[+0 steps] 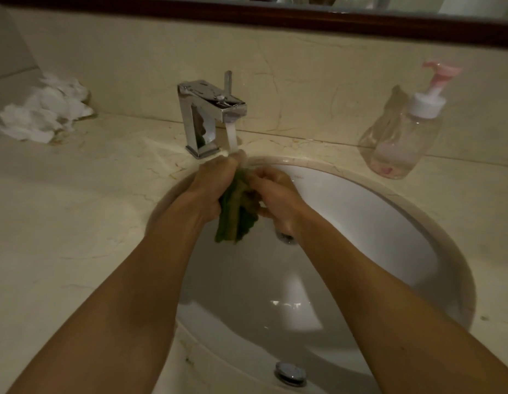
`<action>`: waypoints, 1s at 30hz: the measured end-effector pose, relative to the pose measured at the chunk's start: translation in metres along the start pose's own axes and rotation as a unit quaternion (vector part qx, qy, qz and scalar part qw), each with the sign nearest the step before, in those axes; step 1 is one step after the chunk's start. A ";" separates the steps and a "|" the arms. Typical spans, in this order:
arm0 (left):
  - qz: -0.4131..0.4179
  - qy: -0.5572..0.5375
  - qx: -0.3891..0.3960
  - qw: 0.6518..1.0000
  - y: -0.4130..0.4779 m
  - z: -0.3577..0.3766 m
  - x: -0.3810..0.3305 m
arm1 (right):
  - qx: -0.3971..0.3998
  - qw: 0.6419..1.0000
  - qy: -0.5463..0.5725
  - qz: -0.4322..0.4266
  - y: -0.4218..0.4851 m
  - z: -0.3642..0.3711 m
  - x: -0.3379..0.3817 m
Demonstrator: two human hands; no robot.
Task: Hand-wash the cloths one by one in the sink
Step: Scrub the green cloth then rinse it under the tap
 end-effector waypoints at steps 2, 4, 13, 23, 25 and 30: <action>-0.019 0.014 0.015 1.000 0.001 0.002 0.001 | -0.041 0.999 0.026 -0.007 0.002 -0.004 0.003; -0.023 0.015 0.004 1.000 0.000 0.003 0.002 | -0.059 0.998 0.034 -0.002 0.003 -0.007 0.004; 0.078 0.021 -0.170 0.982 0.006 -0.006 0.000 | 0.036 0.999 0.008 0.017 0.004 -0.003 0.008; 0.039 0.114 -0.043 0.992 0.004 0.000 0.003 | -0.026 0.992 -0.099 -0.076 0.008 -0.021 -0.002; 0.041 0.137 -0.049 0.988 0.006 -0.003 0.001 | -0.036 0.993 -0.076 -0.081 0.009 -0.024 -0.001; 0.072 0.258 -0.112 0.957 0.006 -0.006 0.004 | -0.066 0.994 0.063 -0.052 0.010 -0.027 0.006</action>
Point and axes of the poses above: each hand's wrist, its own y-axis towards the middle knuckle, its own z-axis out of the palm, x = y × z, the point moved 1 cm from there along y, towards the middle knuckle, and after that the axes turned 6 degrees about z, right-handed, at the moved point
